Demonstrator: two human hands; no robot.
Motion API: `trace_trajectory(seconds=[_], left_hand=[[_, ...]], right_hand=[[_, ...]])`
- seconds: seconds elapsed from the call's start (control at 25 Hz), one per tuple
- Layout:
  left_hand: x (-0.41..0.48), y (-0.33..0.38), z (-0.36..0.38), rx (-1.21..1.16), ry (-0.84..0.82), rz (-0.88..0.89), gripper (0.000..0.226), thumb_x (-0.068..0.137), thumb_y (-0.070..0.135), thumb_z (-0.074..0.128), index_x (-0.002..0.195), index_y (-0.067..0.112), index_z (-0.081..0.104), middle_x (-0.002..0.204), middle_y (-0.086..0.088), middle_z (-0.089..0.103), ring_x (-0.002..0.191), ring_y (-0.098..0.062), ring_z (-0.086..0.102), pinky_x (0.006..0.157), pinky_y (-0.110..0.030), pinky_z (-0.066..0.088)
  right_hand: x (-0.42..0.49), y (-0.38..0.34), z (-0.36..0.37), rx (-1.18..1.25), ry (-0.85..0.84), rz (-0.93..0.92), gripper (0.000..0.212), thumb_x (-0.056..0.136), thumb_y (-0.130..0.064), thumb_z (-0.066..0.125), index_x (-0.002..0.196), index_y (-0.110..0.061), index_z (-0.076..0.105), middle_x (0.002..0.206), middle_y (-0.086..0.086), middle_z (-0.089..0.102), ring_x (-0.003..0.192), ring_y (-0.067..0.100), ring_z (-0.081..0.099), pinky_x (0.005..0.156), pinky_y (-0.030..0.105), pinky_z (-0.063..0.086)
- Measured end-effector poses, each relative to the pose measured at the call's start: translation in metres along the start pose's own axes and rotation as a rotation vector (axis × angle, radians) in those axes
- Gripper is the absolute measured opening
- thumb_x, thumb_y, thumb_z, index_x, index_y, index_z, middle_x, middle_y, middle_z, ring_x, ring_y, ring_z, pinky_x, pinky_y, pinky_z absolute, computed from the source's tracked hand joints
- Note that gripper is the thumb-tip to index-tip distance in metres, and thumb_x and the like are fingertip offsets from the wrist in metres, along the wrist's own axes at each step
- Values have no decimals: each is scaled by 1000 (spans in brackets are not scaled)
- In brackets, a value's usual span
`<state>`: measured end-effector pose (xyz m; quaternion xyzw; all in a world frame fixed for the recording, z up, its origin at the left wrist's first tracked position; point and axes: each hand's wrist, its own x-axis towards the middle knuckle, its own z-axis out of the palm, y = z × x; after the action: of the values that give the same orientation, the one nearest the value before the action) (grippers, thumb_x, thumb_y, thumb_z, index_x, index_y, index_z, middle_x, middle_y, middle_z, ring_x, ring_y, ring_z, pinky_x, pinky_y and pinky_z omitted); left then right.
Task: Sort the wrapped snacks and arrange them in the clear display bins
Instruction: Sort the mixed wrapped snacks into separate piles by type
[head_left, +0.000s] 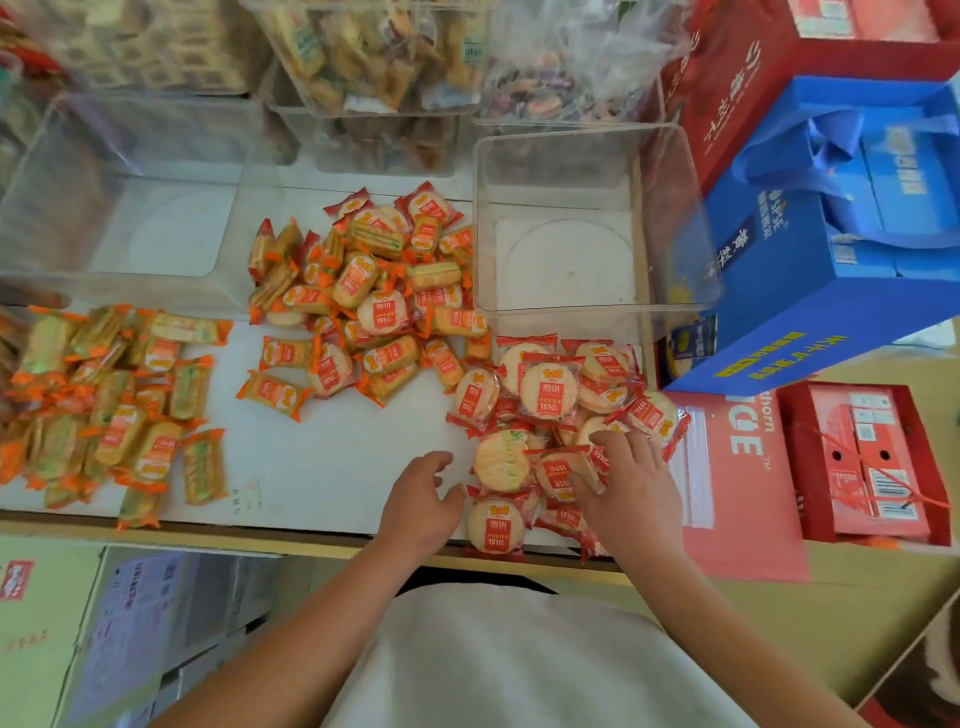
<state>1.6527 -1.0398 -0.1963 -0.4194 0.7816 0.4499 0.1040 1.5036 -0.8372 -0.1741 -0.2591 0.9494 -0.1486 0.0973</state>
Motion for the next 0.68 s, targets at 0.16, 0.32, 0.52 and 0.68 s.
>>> trace_trajectory(seconds=[0.16, 0.32, 0.52, 0.68], left_hand=[[25, 12, -9, 2, 5, 73, 58, 99, 28, 64, 152, 19, 44, 154, -2, 46, 138, -21, 48, 110, -31, 41], [41, 27, -12, -32, 20, 110, 65, 99, 27, 64, 157, 16, 36, 159, -1, 39, 147, -18, 37, 110, -23, 28], [37, 6, -35, -32, -30, 84, 61, 100, 29, 62, 155, 19, 39, 157, 0, 43, 141, -20, 46, 114, -35, 41], [38, -26, -90, -77, 23, 36, 56, 99, 31, 64, 151, 21, 45, 153, 3, 49, 129, -17, 56, 104, -29, 46]], right_hand=[[-13, -6, -5, 67, 6, 19, 45, 87, -37, 78, 124, -21, 60, 116, -2, 57, 105, 23, 58, 80, 36, 53], [-19, -19, -19, 187, 18, 94, 44, 88, -35, 77, 127, -22, 61, 116, -5, 59, 102, 19, 61, 76, 36, 55], [-5, -76, -27, 380, -159, -47, 23, 95, -34, 70, 117, -28, 69, 107, -20, 60, 94, -1, 58, 78, 22, 54], [29, -157, 1, 576, -304, -22, 41, 98, -42, 65, 136, -27, 60, 129, -16, 61, 117, 0, 57, 100, 26, 51]])
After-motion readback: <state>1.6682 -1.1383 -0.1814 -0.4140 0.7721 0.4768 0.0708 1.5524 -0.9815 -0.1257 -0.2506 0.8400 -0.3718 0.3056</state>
